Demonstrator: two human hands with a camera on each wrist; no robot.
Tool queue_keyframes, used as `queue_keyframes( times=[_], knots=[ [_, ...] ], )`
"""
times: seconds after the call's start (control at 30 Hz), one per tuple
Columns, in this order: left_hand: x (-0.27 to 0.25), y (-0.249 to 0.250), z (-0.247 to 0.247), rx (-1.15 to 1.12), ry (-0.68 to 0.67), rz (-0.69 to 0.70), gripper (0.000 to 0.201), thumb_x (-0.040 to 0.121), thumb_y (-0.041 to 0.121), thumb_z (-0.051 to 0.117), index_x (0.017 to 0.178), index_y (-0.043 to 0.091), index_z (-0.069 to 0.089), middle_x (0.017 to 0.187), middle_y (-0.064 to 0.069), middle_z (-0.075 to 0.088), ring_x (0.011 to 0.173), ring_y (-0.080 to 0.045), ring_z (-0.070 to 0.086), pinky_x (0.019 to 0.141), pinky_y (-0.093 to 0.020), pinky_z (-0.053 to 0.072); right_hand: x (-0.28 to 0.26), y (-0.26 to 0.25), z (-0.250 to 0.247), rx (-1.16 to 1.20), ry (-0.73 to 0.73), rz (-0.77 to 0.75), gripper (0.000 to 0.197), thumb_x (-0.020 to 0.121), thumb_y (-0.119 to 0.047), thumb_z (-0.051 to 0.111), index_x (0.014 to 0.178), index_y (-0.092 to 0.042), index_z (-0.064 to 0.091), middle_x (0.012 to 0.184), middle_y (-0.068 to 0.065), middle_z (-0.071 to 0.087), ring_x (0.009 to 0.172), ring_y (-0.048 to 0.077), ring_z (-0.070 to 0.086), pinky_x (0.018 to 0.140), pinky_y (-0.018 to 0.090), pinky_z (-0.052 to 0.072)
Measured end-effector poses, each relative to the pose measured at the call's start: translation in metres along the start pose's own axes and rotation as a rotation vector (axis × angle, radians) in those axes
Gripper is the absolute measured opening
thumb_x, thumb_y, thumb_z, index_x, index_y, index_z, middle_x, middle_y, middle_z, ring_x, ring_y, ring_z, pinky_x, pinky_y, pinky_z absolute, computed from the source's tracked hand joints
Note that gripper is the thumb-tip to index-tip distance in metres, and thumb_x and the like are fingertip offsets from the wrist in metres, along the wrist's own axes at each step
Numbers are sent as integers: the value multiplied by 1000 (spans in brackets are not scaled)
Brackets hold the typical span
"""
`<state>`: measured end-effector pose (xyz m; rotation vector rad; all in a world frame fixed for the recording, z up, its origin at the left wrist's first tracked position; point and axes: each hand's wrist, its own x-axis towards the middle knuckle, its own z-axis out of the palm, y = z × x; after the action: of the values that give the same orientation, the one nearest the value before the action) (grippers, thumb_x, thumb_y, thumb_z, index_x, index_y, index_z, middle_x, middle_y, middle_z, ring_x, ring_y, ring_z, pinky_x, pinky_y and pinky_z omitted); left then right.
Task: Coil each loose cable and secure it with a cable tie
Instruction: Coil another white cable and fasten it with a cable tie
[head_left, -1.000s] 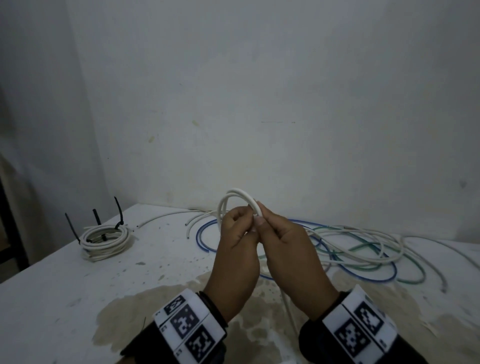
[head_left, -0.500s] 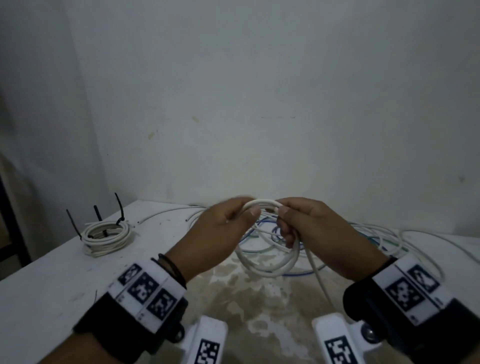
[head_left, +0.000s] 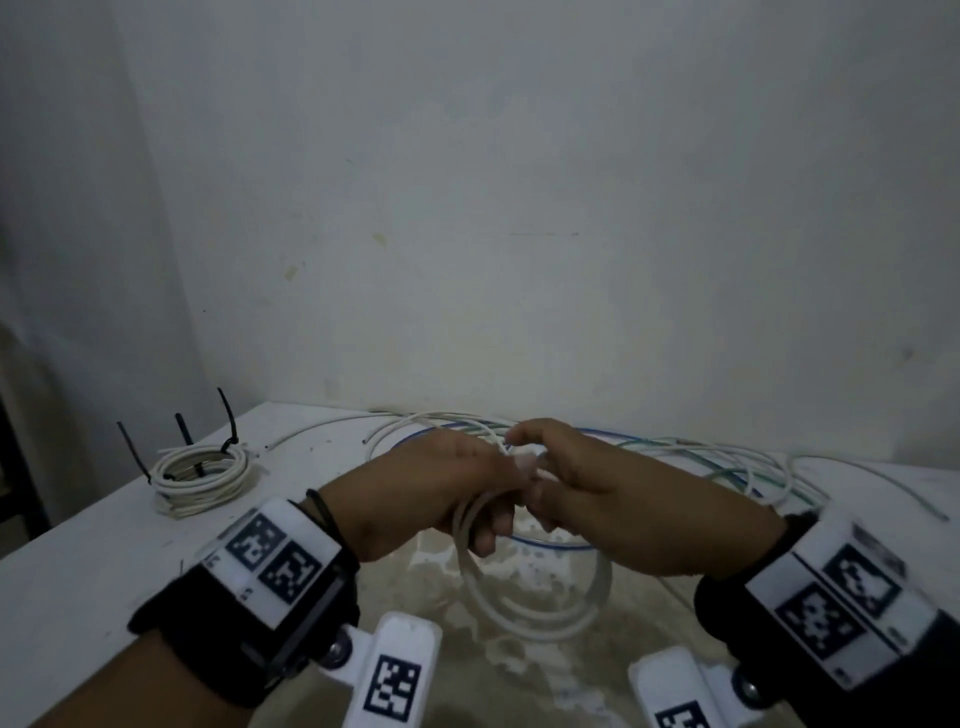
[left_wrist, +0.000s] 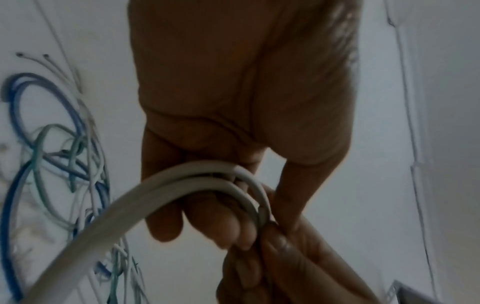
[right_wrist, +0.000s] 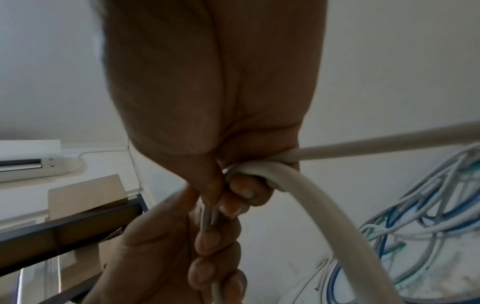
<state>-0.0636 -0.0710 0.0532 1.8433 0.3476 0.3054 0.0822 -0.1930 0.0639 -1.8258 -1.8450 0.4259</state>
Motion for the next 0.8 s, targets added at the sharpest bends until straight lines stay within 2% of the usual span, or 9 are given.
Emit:
queue_keyframes(
  times=[0.07,0.17,0.3,0.37,0.47,0.57,0.67,0.73,0.8],
  knots=[
    [0,2,3,165,58,21,32,88,40,64,69,14,65,63,-3,63,56,-20,58,60,-30,47,0,-2,0,-63,3,-17,30,101,-32,36,130,-35,29,89,-12,59,79,8,57,73,28,47],
    [2,0,7,218,149,99,36,92,32,58,78,0,64,57,2,56,50,-14,52,55,-27,46,2,3,0,-111,71,-49,21,101,-33,37,121,-29,39,84,-12,60,71,2,53,65,19,42],
    [4,-2,17,204,324,202,31,96,25,52,84,-3,61,51,9,43,44,-8,39,49,-22,36,6,7,3,-143,179,-121,22,100,-33,37,92,-24,55,79,-9,59,71,7,53,63,19,39],
    [5,-3,25,94,387,210,31,97,22,50,87,-6,58,52,8,39,45,-8,34,46,-20,32,9,8,4,-141,243,-158,23,100,-30,37,99,-21,59,79,-7,59,73,9,54,67,25,42],
    [5,-4,31,-111,383,163,32,98,20,48,92,-10,56,51,6,40,44,-9,34,45,-22,32,11,11,2,-161,301,-228,25,101,-25,40,116,-22,60,93,-3,65,83,10,55,76,25,43],
    [3,2,28,-135,279,96,31,98,22,48,88,-5,61,54,-1,50,46,-14,43,46,-25,41,9,14,2,-159,274,-246,30,99,-31,37,105,-19,64,89,-1,66,80,10,56,73,27,44],
    [4,2,24,-49,269,108,32,97,24,49,83,-1,64,52,3,47,45,-12,39,47,-24,38,6,13,2,-169,232,-182,31,101,-32,37,91,-14,61,77,-2,59,70,9,51,64,23,39],
    [7,-4,23,183,358,174,31,97,25,50,83,3,67,51,11,45,46,-7,39,51,-23,34,5,11,-2,-159,158,-112,31,100,-32,38,83,-18,58,72,-7,57,66,7,52,63,22,41],
    [9,-10,26,407,430,289,32,96,32,49,82,12,69,53,13,49,49,-1,43,55,-20,34,5,8,-5,-115,92,-54,33,100,-33,39,74,-20,54,70,-5,60,66,10,60,67,27,47]
  ],
)
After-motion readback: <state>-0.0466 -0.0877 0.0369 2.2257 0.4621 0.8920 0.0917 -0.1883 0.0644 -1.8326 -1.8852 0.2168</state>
